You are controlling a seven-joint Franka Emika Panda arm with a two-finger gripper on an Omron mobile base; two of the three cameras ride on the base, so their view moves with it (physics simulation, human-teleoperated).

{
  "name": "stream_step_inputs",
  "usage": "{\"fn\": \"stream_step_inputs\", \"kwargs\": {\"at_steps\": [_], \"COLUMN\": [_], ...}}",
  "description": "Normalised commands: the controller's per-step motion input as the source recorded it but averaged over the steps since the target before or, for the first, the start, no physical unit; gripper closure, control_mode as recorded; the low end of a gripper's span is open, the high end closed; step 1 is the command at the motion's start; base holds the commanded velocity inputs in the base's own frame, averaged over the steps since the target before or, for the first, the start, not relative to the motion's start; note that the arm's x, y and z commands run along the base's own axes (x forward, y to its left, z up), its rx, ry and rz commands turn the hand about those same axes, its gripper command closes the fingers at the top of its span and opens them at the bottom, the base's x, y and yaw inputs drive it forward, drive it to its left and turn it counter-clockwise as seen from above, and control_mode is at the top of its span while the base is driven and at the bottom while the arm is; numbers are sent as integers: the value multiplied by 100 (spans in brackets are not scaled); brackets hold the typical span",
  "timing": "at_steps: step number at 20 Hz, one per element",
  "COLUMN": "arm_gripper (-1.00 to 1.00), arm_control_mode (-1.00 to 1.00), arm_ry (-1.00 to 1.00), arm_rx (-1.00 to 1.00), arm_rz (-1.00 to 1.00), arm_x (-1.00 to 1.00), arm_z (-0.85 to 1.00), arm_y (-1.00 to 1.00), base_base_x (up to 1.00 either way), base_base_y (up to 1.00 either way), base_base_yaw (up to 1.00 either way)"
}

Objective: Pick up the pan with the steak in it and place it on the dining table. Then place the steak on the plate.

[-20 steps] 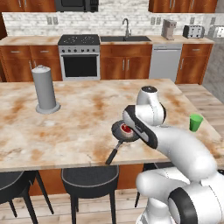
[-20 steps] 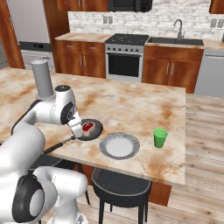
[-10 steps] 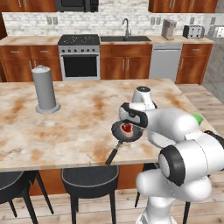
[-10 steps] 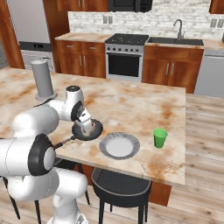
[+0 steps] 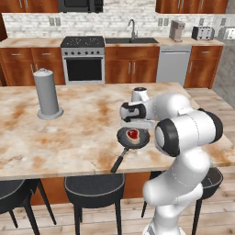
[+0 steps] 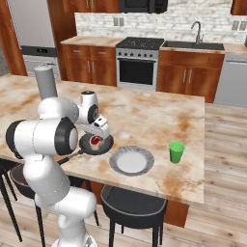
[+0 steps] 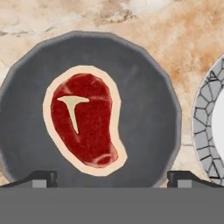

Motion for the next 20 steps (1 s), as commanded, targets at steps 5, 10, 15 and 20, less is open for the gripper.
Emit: {"fn": "stream_step_inputs", "kwargs": {"at_steps": [5,10,15,20], "arm_gripper": [-100,-100,-100,-100], "arm_control_mode": [-100,-100,-100,-100], "arm_ry": [1,0,-1,-6], "arm_rx": [-3,-1,0,2], "arm_rz": [3,4,3,0], "arm_x": [0,6,9,22], "arm_z": [-12,-37,-44,-32], "arm_y": [0,0,1,0], "base_base_x": [0,0,0,0], "base_base_y": [0,0,0,0], "base_base_yaw": [0,0,0,0]}}
